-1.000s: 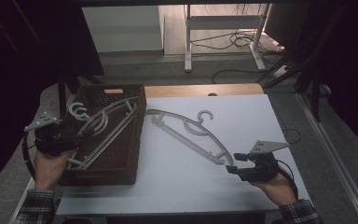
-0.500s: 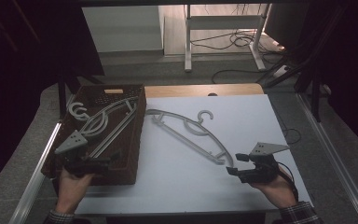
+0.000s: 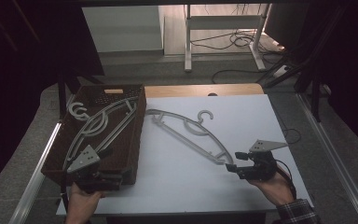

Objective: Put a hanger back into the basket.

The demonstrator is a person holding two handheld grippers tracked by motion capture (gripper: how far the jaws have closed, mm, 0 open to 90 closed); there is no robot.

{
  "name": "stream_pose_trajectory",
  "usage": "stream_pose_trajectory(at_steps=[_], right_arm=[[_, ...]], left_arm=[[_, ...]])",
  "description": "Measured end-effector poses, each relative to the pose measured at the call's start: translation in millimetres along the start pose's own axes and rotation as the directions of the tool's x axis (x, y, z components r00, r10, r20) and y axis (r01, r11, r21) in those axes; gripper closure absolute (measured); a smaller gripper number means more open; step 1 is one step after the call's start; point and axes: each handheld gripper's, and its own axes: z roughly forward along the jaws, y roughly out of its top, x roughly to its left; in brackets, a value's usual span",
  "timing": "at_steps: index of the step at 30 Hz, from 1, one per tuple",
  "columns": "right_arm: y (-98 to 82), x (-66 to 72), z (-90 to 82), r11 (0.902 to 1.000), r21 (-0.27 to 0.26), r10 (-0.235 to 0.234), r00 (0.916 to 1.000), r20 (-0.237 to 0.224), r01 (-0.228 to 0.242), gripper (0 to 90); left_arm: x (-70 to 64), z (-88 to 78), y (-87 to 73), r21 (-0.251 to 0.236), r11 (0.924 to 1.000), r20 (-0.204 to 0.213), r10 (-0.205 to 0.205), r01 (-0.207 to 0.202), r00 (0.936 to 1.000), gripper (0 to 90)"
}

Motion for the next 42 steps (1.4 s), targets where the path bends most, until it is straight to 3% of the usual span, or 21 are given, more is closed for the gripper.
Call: stream_pose_trajectory(at_steps=[4, 7, 10, 15, 20, 26, 29, 34, 36, 39, 42], right_arm=[[13.9, -12.2, 13.2, 0.9985, 0.009, 0.054, 0.9981, 0.030, -0.054, 37.0], [25.9, -21.6, 29.1, 0.9980, 0.019, 0.059, 0.9965, 0.059, -0.061, 39.2], [38.0, -28.7, 50.5, 0.9988, 0.047, 0.011, 0.9938, 0.111, -0.016, 44.4], [50.8, -41.0, 91.6, 0.9917, 0.123, -0.058, 0.9857, 0.158, 0.039, 53.7], [54.4, -56.0, 127.5, 0.9862, 0.164, -0.055, 0.9798, 0.192, 0.023, 60.2], [50.0, -66.7, 148.5, 0.9755, 0.220, -0.056, 0.9747, 0.216, 0.007, 64.7], [49.6, -67.3, 148.6, 0.9763, 0.216, -0.040, 0.9769, 0.210, -0.006, 80.4], [50.5, -63.0, 143.4, 0.9750, 0.222, -0.051, 0.9770, 0.207, 0.003, 81.4], [52.8, -60.8, 135.8, 0.9809, 0.194, -0.048, 0.9770, 0.208, 0.007, 81.4], [60.4, -56.7, 112.4, 0.9935, 0.113, -0.037, 0.9823, 0.184, 0.016, 81.6], [63.5, -51.4, 90.3, 0.9973, 0.064, -0.047, 0.9849, 0.166, 0.037, 81.6]], left_arm=[[-3.4, 3.5, -0.1, 0.002, 0.9997, 0.004, 0.026, -0.026, 0.9997, 1.4], [-3.1, 5.3, -0.7, 0.011, 0.9995, 0.006, 0.030, -0.030, 0.9995, 1.4], [-2.1, 5.5, -1.3, 0.015, 0.9995, 0.011, 0.027, -0.027, 0.9996, 1.4], [-1.5, 4.6, -1.6, 0.018, 0.9994, 0.013, 0.031, -0.031, 0.9994, 1.6], [-0.6, 4.2, -2.3, 0.025, 0.9991, 0.013, 0.035, -0.035, 0.9993, 1.8], [1.8, 1.8, -2.4, 0.018, 0.9995, 0.017, 0.026, -0.026, 0.9995, 1.9], [2.3, 1.1, -1.8, 0.015, 0.9996, 0.018, 0.022, -0.022, 0.9996, 2.0], [1.1, 0.3, 0.8, 0.020, 0.9995, 0.020, 0.024, -0.024, 0.9995, 2.5], [1.1, -0.2, 2.5, 0.018, 0.9996, 0.022, 0.021, -0.021, 0.9995, 2.7], [2.0, 0.2, 5.5, 0.020, 0.9997, 0.033, 0.011, -0.012, 0.9994, 3.0], [1.7, 2.0, 9.7, 0.024, 0.9997, 0.044, 0.009, -0.010, 0.9990, 3.4]])
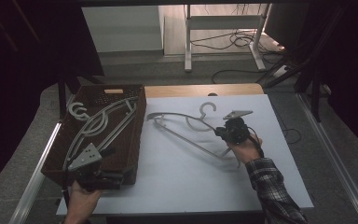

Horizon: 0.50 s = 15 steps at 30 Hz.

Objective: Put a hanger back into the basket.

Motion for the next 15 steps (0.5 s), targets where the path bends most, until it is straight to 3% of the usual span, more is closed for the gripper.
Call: stream_pose_trajectory(at_steps=[9, 15], right_arm=[[-8.4, 1.0, -67.3, 0.9941, -0.105, -0.034, 0.9985, -0.044, 0.029, 81.8], [-16.9, -1.4, -91.7, 0.9900, -0.136, -0.045, 0.9969, -0.065, 0.036, 81.8]], left_arm=[[-4.7, 8.0, 18.2, 0.019, 0.9993, 0.024, 0.031, -0.031, 0.9992, 4.1], [-5.6, 15.4, 30.5, 0.038, 0.9980, 0.042, 0.049, -0.050, 0.9979, 4.4]])
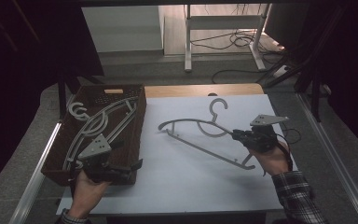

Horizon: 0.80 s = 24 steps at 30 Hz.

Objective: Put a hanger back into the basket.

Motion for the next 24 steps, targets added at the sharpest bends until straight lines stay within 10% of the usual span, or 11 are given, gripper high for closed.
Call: stream_pose_trajectory(at_steps=[13, 22, 24], right_arm=[[-1.6, 5.7, -43.2, 0.9929, -0.106, -0.066, 0.9912, -0.114, 0.054, 81.7], [1.0, 12.2, -62.6, 0.9750, -0.157, -0.191, 0.9548, -0.228, 0.157, 81.7], [0.8, 13.4, -64.1, 0.9711, -0.166, -0.209, 0.9455, -0.249, 0.171, 81.7]], left_arm=[[12.7, 30.7, 50.2, 0.109, 0.9905, 0.065, 0.077, -0.084, 0.9949, 8.0], [8.3, 77.0, 85.1, 0.220, 0.9483, 0.234, 0.176, -0.228, 0.9563, 31.4], [8.1, 89.8, 90.9, 0.240, 0.9362, 0.295, 0.182, -0.257, 0.9381, 36.7]])
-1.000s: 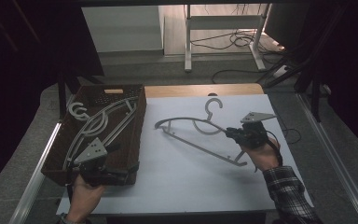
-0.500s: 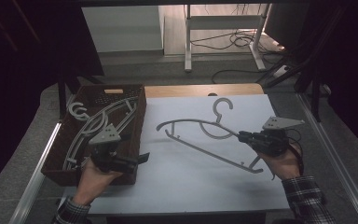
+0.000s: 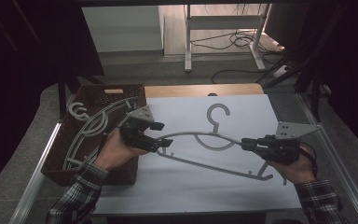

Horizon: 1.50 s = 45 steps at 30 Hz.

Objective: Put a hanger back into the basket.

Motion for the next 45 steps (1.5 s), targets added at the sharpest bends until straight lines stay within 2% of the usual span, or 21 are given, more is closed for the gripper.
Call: stream_pose_trajectory(at_steps=[2, 3, 4, 8, 11, 14, 17, 18, 20, 21, 24, 26, 30, 34, 35, 37, 40, 42, 45], right_arm=[[0.2, 0.9, -0.6, 0.9999, 0.002, -0.012, 0.9998, -0.016, 0.012, 81.7], [0.0, 1.0, -0.6, 0.9998, 0.002, -0.018, 0.9997, -0.019, 0.018, 81.6], [-0.4, 0.7, -0.7, 0.9997, 0.004, -0.024, 0.9993, -0.028, 0.024, 81.6], [-2.1, -0.2, -2.1, 0.9994, -0.012, -0.033, 0.9971, -0.069, 0.032, 81.6], [-2.1, -0.5, -3.0, 0.9992, -0.028, -0.032, 0.9954, -0.090, 0.030, 81.6], [-1.6, -0.3, -2.8, 0.9990, -0.019, -0.043, 0.9950, -0.090, 0.041, 81.6], [-2.1, -1.0, -1.8, 0.9988, -0.010, -0.048, 0.9934, -0.104, 0.047, 81.6], [-2.6, -1.4, -1.5, 0.9989, -0.010, -0.046, 0.9927, -0.111, 0.045, 81.6], [-3.4, -2.8, -0.4, 0.9991, 0.000, -0.042, 0.9921, -0.118, 0.042, 81.4], [-3.9, -3.3, 0.6, 0.9987, 0.012, -0.048, 0.9929, -0.109, 0.050, 81.3], [-4.6, -6.8, 2.5, 0.9993, 0.008, -0.036, 0.9918, -0.123, 0.038, 81.2], [-2.8, -7.4, 4.2, 0.9994, 0.009, -0.032, 0.9913, -0.128, 0.034, 81.0], [2.5, -6.7, 8.7, 0.9981, 0.028, -0.051, 0.9916, -0.119, 0.054, 79.5], [6.7, -6.0, 9.7, 0.9987, 0.006, -0.051, 0.9950, -0.086, 0.051, 66.8], [7.2, -5.9, 9.3, 0.9988, 0.002, -0.048, 0.9961, -0.075, 0.048, 65.0], [7.6, -6.8, 7.8, 0.9994, -0.006, -0.035, 0.9980, -0.053, 0.035, 62.8], [6.6, -8.3, 5.8, 0.9998, -0.017, -0.012, 0.9997, -0.021, 0.012, 60.2], [4.9, -9.0, 4.5, 0.9996, -0.028, 0.003, 1.0000, -0.002, -0.003, 59.4], [1.9, -9.3, 4.4, 0.9990, -0.038, 0.023, 0.9996, 0.018, -0.022, 58.5]], left_arm=[[2.3, 7.8, 5.6, 0.002, 0.9999, 0.044, -0.013, 0.013, 0.9989, 39.5], [3.7, 12.5, 8.7, 0.005, 0.9999, 0.084, -0.014, 0.014, 0.9964, 42.3], [4.4, 15.8, 10.8, 0.011, 0.9999, 0.103, -0.011, 0.010, 0.9946, 44.5], [8.1, 26.4, 15.8, 0.062, 0.9981, 0.148, -0.008, -0.001, 0.9889, 53.6], [10.6, 30.9, 16.7, 0.078, 0.9969, 0.195, -0.009, -0.006, 0.9808, 61.4], [9.9, 32.6, 16.5, 0.097, 0.9948, 0.223, 0.010, -0.032, 0.9747, 73.9], [9.9, 31.5, 14.1, 0.095, 0.9940, 0.261, 0.027, -0.054, 0.9650, 77.3], [9.9, 30.3, 13.0, 0.087, 0.9945, 0.275, 0.032, -0.058, 0.9610, 78.3], [9.3, 27.5, 10.5, 0.063, 0.9961, 0.312, 0.040, -0.062, 0.9491, 80.9], [8.5, 26.1, 10.0, 0.053, 0.9965, 0.317, 0.044, -0.064, 0.9475, 82.2], [5.7, 20.9, 8.5, 0.037, 0.9974, 0.301, 0.048, -0.062, 0.9525, 82.6], [6.5, 17.3, 7.0, 0.025, 0.9982, 0.299, 0.044, -0.054, 0.9533, 82.7], [4.7, 10.7, 4.5, 0.010, 0.9984, 0.267, 0.051, -0.056, 0.9623, 82.9], [8.6, 3.6, -1.4, 0.009, 0.9988, 0.218, 0.045, -0.048, 0.9749, 82.9], [10.6, 0.6, -4.1, 0.010, 0.9993, 0.196, 0.033, -0.036, 0.9800, 82.9], [13.5, -5.5, -8.8, -0.008, 0.9999, 0.164, 0.009, -0.008, 0.9865, 82.9], [18.3, -17.2, -15.5, -0.035, 0.9989, 0.106, -0.027, 0.031, 0.9940, 82.9], [22.3, -26.0, -20.3, -0.058, 0.9970, 0.073, -0.048, 0.052, 0.9962, 82.9], [26.1, -39.8, -28.0, -0.102, 0.9906, 0.039, -0.088, 0.091, 0.9954, 82.9]])
